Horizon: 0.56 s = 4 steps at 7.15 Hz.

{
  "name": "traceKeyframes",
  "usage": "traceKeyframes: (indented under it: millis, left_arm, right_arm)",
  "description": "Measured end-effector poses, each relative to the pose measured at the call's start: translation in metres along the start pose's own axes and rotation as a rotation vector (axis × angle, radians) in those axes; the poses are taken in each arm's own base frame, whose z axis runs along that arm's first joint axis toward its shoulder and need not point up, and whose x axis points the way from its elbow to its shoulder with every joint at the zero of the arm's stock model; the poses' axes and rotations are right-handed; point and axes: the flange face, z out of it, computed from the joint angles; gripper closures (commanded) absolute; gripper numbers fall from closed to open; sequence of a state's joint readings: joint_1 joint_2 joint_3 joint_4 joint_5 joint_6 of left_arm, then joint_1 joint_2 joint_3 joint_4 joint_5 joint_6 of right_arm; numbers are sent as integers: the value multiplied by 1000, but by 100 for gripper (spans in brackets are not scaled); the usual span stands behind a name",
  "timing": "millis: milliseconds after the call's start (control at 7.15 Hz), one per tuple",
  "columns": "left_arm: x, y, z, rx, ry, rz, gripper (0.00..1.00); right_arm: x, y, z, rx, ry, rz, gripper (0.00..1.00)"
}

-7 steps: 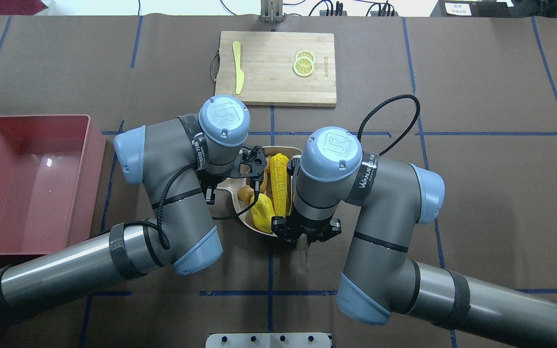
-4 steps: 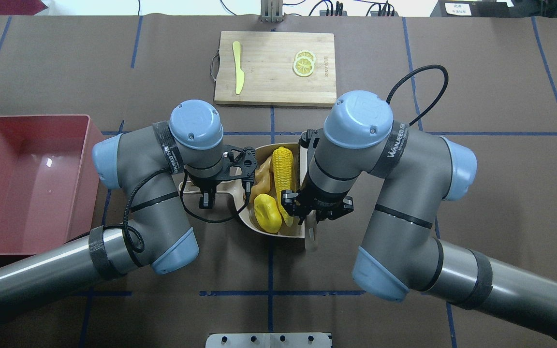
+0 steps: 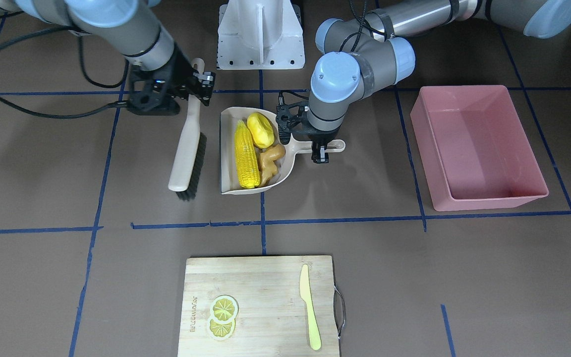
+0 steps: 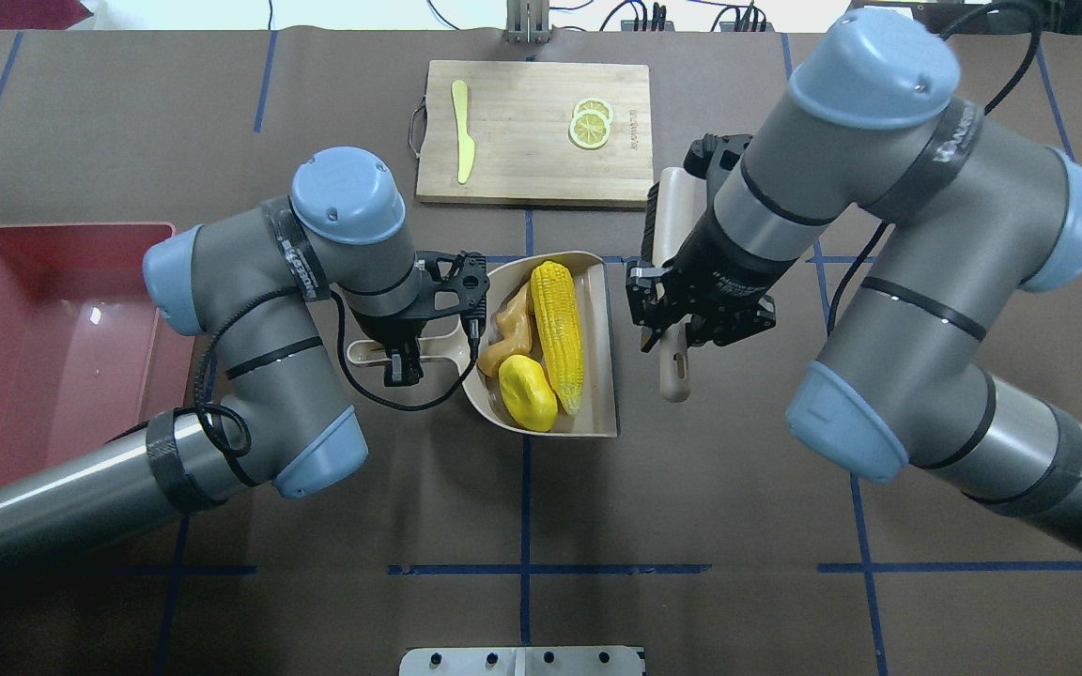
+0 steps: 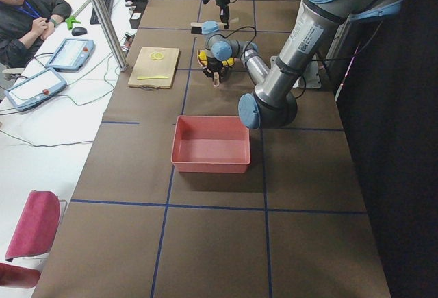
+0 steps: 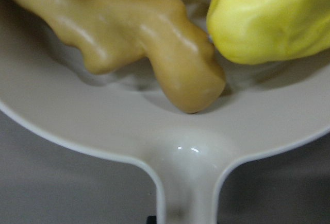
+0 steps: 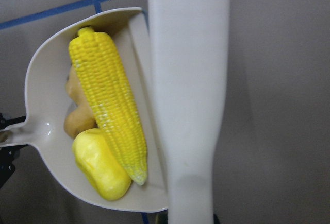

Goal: Sweep and dump trash into bin
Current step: 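Lift the loaded dustpan with left gripper over the pink bin while right withdraws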

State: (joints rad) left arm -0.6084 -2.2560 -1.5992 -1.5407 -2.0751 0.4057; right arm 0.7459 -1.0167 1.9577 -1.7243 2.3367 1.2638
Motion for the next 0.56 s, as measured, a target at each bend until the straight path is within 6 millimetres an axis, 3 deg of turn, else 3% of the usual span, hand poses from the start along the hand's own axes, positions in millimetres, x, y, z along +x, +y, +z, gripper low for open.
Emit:
traceKeyframes:
  millis: [140,560]
  left_arm:
    - [-6,19,-22,28,-4,-22,99]
    - [-17,100,-85,74,-88,-83,100]
  right_arm:
    - [13,-6,-13,11,-8,18,100]
    - [49,-29,-42,68,-8,71,100]
